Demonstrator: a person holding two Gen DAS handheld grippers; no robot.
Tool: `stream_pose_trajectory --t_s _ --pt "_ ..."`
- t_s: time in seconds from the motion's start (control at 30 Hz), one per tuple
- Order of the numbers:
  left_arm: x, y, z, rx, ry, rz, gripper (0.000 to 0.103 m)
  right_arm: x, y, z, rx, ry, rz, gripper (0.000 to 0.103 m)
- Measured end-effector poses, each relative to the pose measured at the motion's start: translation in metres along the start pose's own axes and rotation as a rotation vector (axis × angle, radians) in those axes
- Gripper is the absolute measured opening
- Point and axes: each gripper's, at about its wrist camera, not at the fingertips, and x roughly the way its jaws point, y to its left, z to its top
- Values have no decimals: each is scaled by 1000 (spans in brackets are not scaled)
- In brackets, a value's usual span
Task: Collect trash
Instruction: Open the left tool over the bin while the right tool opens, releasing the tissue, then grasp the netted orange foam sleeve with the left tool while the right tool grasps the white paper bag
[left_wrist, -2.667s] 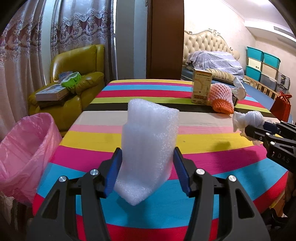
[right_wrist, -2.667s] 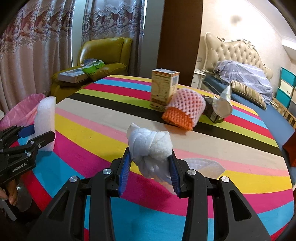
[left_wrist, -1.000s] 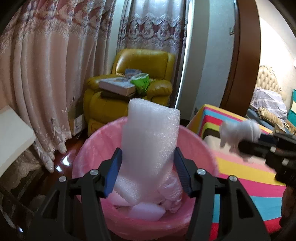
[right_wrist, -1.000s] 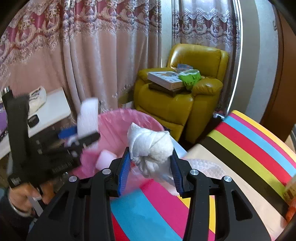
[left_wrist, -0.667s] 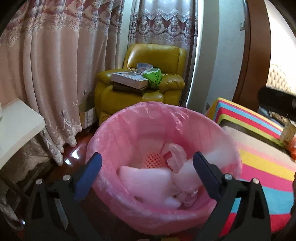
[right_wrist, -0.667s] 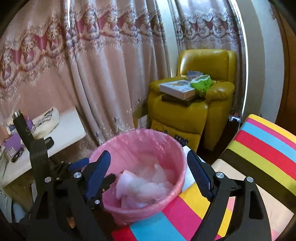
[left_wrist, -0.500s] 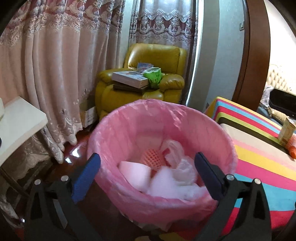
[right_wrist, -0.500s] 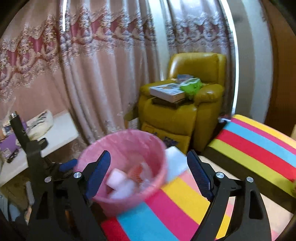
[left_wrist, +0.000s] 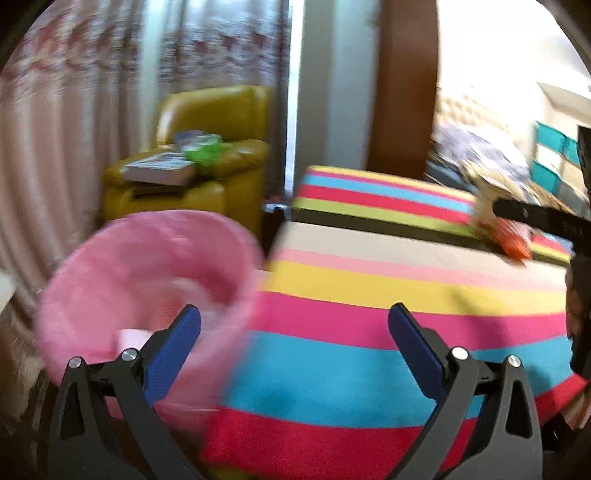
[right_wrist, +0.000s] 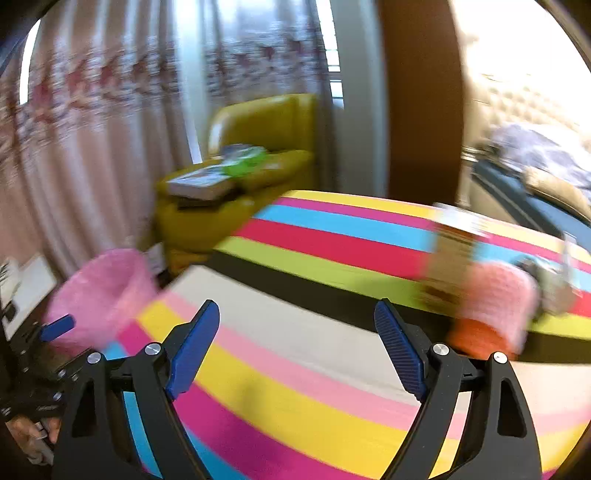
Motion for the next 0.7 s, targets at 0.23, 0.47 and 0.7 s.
stream_pose_trajectory --t_s 0.23,0.47,0.7 --pt "34 -103 19 117 62 -184 98 -26 -109 -20 107 -5 -202 82" --pt "76 -202 41 197 114 -267 98 -31 -190 -10 202 -36 -328 82" --pt "117 -275 62 176 166 -347 98 3 -240 13 270 -17 -353 82"
